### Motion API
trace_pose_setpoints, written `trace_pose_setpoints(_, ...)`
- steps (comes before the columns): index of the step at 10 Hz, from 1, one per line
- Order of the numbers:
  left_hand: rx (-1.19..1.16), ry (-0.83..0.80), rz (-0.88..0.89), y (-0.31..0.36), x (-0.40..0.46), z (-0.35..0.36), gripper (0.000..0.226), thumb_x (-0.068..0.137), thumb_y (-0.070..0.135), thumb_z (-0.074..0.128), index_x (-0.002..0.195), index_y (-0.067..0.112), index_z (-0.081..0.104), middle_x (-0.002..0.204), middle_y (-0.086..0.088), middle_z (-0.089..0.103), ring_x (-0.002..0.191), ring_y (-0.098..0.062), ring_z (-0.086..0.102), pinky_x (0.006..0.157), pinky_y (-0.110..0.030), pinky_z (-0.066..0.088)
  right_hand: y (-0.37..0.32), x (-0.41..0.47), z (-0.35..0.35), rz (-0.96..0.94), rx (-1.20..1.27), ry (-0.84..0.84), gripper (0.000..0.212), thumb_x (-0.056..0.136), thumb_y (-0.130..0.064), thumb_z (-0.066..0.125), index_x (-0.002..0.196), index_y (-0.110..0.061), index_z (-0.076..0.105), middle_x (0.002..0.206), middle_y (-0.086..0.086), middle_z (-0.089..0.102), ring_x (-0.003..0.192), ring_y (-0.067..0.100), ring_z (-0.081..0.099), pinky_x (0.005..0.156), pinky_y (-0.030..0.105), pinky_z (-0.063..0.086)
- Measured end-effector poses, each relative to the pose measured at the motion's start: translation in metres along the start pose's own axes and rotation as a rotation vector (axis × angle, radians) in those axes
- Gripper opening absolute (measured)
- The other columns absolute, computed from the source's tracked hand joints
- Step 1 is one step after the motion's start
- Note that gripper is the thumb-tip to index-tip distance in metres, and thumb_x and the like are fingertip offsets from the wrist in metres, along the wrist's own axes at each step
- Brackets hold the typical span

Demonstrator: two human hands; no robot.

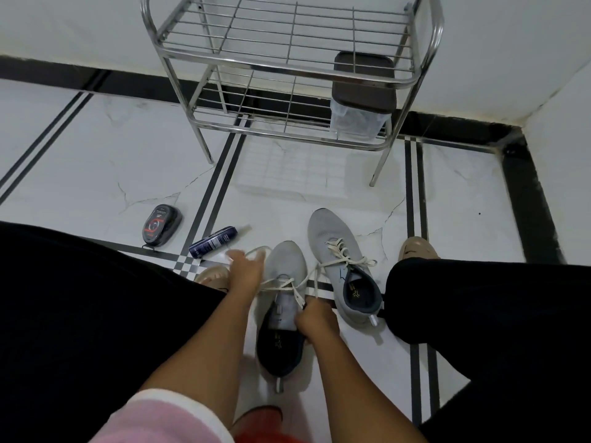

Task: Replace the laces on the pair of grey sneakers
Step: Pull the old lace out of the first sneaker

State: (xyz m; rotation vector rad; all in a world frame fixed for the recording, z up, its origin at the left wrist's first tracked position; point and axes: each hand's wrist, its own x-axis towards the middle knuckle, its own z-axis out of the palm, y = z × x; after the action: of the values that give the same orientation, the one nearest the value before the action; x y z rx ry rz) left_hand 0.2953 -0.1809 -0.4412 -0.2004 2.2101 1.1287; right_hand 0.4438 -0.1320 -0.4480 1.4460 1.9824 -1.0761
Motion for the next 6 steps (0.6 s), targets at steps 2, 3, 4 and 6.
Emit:
trace_pose_setpoints(2, 1.033, -0.265, 0.565, -0.038, -0.018, 0.028, 0.027, 0.091, 0.03, 0.053, 0.116, 0.02, 0.059, 0.109, -0.011, 0.052, 0.103, -0.031, 0.057, 0.084, -0.037, 0.046, -0.002, 0.001, 0.002, -0.027, -0.03, 0.012, 0.033, 0.093, -0.034, 0.048, 0.118, -0.016, 0.058, 0.12, 0.013, 0.059, 0.106, 0.033, 0.062, 0.086, 0.04, 0.055)
trace_pose_setpoints(3, 0.743, -0.23, 0.417, -0.037, -0.022, 0.03, 0.015, 0.093, 0.024, 0.052, 0.093, 0.02, 0.066, 0.106, -0.012, 0.056, 0.098, -0.031, 0.059, 0.08, -0.034, 0.045, 0.0, 0.001, 0.002, -0.029, -0.016, 0.008, 0.029, 0.092, -0.032, 0.048, 0.117, -0.018, 0.058, 0.119, 0.012, 0.06, 0.104, 0.033, 0.062, 0.085, 0.04, 0.055)
trace_pose_setpoints(4, -0.354, -0.058, -0.046, -0.009, -0.019, 0.016, 0.017, 0.094, 0.009, 0.04, 0.083, 0.011, 0.053, 0.089, -0.013, 0.059, 0.073, -0.022, 0.057, 0.063, -0.029, 0.043, 0.002, 0.003, 0.001, 0.006, 0.043, -0.02, 0.033, 0.087, -0.024, 0.049, 0.119, -0.02, 0.057, 0.117, 0.011, 0.06, 0.101, 0.033, 0.063, 0.083, 0.04, 0.057)
trace_pose_setpoints(6, -0.055, -0.037, 0.089, 0.015, 0.001, -0.002, 0.018, 0.09, 0.017, 0.053, 0.105, 0.013, 0.044, 0.074, -0.003, 0.05, 0.057, -0.018, 0.049, 0.051, -0.025, 0.04, 0.002, 0.005, 0.003, 0.032, 0.105, -0.033, 0.031, 0.086, -0.022, 0.049, 0.116, -0.019, 0.059, 0.112, 0.011, 0.063, 0.096, 0.032, 0.065, 0.081, 0.042, 0.058)
